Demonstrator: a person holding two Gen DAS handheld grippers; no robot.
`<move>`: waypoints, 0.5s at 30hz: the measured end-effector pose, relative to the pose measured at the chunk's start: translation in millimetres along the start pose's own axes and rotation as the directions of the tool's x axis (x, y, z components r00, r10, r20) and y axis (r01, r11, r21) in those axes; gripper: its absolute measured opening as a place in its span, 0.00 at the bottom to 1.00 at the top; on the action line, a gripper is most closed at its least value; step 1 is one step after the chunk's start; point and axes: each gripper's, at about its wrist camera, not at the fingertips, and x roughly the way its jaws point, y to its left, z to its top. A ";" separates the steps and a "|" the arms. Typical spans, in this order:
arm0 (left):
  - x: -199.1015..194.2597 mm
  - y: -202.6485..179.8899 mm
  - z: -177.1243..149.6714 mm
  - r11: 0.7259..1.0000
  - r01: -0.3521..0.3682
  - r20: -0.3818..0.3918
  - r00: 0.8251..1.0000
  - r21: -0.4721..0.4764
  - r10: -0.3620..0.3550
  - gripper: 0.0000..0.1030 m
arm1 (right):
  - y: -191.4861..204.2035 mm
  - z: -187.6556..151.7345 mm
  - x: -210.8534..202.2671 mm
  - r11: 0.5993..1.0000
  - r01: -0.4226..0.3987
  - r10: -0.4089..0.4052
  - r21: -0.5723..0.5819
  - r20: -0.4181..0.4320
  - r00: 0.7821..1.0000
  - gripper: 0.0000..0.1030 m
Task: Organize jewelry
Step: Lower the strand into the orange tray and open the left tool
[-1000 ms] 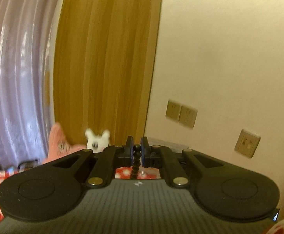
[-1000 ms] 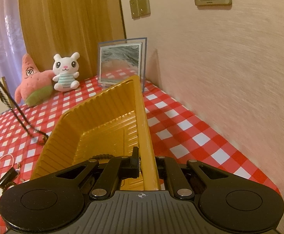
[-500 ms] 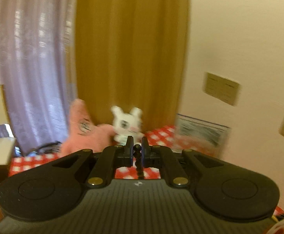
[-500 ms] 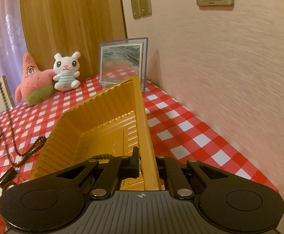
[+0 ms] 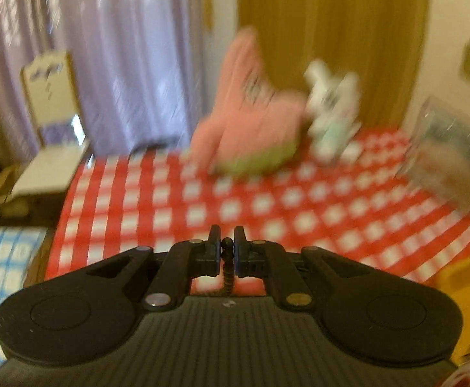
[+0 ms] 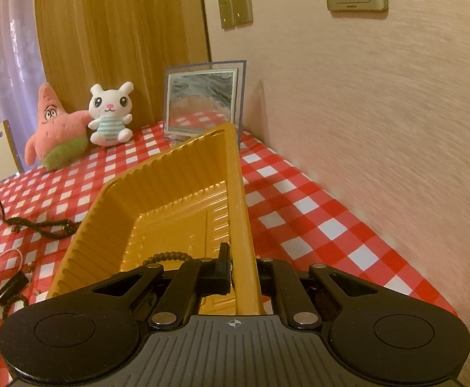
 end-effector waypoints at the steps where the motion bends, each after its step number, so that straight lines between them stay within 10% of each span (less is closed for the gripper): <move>1: 12.0 2.8 -8.2 1.000 -0.011 -0.035 0.999 -0.002 0.011 0.07 | 0.4 0.3 0.1 1.000 0.001 -0.001 -0.001 -0.001 1.000 0.06; 6: 41.7 11.6 -36.9 0.999 -0.050 -0.150 0.987 0.009 0.051 0.21 | 0.2 -0.2 0.1 1.000 0.004 -0.004 0.004 -0.007 1.000 0.06; 10: 24.3 -15.7 -49.8 0.983 0.167 -0.136 0.979 0.080 -0.155 0.21 | -0.8 0.0 1.3 1.000 0.007 -0.007 0.018 -0.012 1.000 0.06; 15: 8.2 -83.6 -71.4 0.880 0.418 -0.163 0.907 0.226 -0.389 0.21 | -1.6 0.5 3.9 1.000 0.011 -0.011 0.023 -0.013 1.000 0.06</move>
